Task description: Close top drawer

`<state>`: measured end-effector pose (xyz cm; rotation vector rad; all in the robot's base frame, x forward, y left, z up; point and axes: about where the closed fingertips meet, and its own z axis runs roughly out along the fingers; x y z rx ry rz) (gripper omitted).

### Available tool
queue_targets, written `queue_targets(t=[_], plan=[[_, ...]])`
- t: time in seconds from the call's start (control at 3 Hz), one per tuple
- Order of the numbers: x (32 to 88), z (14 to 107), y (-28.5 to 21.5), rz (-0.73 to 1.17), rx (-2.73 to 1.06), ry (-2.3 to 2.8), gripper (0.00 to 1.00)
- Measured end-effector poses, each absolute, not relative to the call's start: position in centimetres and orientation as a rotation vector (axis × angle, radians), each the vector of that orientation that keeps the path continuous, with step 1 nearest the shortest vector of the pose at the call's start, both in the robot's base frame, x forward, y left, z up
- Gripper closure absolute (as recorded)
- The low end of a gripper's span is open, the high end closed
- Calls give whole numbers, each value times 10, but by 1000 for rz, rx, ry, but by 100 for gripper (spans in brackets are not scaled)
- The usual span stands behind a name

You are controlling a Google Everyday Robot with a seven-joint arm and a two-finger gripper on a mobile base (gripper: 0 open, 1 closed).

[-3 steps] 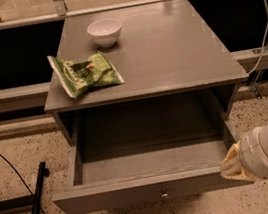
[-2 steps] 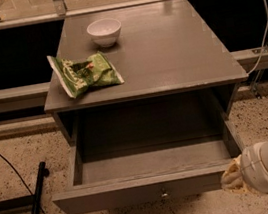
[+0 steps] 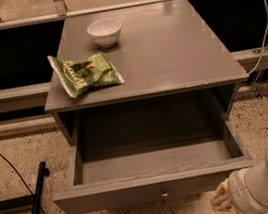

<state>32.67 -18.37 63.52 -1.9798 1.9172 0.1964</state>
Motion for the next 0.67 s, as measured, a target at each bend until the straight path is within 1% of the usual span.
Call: queue_targets(t=[0.67], plan=[[338, 596, -162, 151, -1929, 1916, 100]])
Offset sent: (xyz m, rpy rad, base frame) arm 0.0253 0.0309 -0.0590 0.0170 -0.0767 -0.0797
